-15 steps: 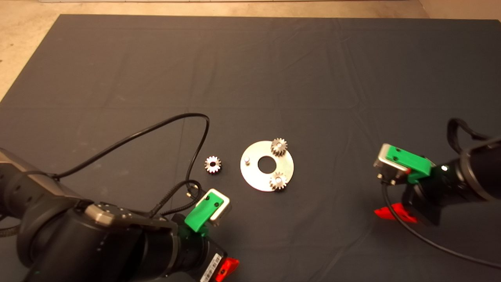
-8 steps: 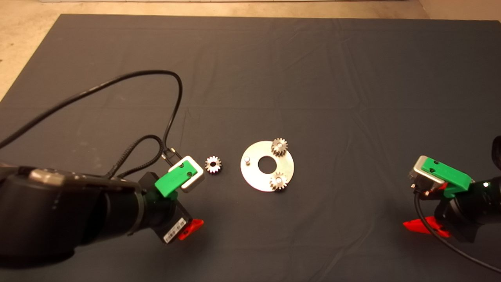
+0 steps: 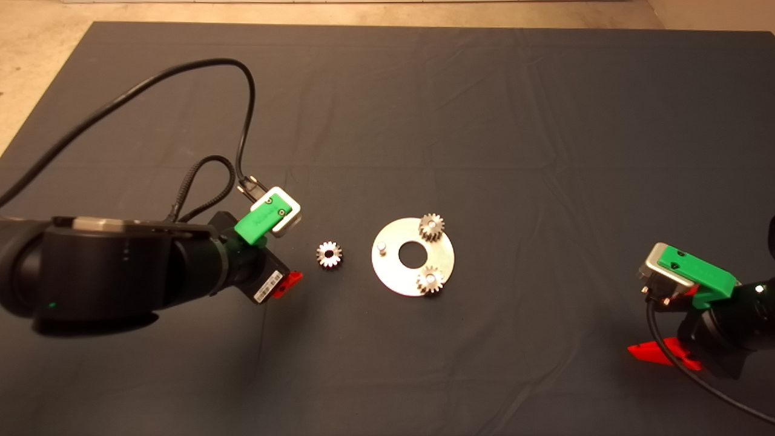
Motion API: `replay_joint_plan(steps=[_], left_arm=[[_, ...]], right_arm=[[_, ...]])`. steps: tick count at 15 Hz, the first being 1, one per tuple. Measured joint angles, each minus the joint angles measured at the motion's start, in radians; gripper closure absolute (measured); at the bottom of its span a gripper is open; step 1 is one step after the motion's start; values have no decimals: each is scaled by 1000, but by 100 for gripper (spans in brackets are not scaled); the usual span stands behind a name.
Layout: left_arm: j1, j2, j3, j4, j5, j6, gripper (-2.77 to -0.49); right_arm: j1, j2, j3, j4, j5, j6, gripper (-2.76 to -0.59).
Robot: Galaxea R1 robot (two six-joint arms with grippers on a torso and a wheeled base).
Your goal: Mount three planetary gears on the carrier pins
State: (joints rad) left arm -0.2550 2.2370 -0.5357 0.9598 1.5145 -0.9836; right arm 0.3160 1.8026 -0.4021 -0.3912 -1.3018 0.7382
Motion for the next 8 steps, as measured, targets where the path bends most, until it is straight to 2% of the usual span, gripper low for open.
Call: replay_joint_plan(steps=[3,5,6,8], left_arm=[[51,7,-1,30,-8,-10,-250],[83,9,3,80,-8,-42,-250],[96,11,12,102,-10,-51,-250],[111,20,20,116,-12,-57,-250]], right_arm=[[0,0,1,0,1,0,-205],[0,-3,1,0,1,0,-205],[1,-9,1,0,1,0,-205],[12,-25,1,0,1,0,-205]])
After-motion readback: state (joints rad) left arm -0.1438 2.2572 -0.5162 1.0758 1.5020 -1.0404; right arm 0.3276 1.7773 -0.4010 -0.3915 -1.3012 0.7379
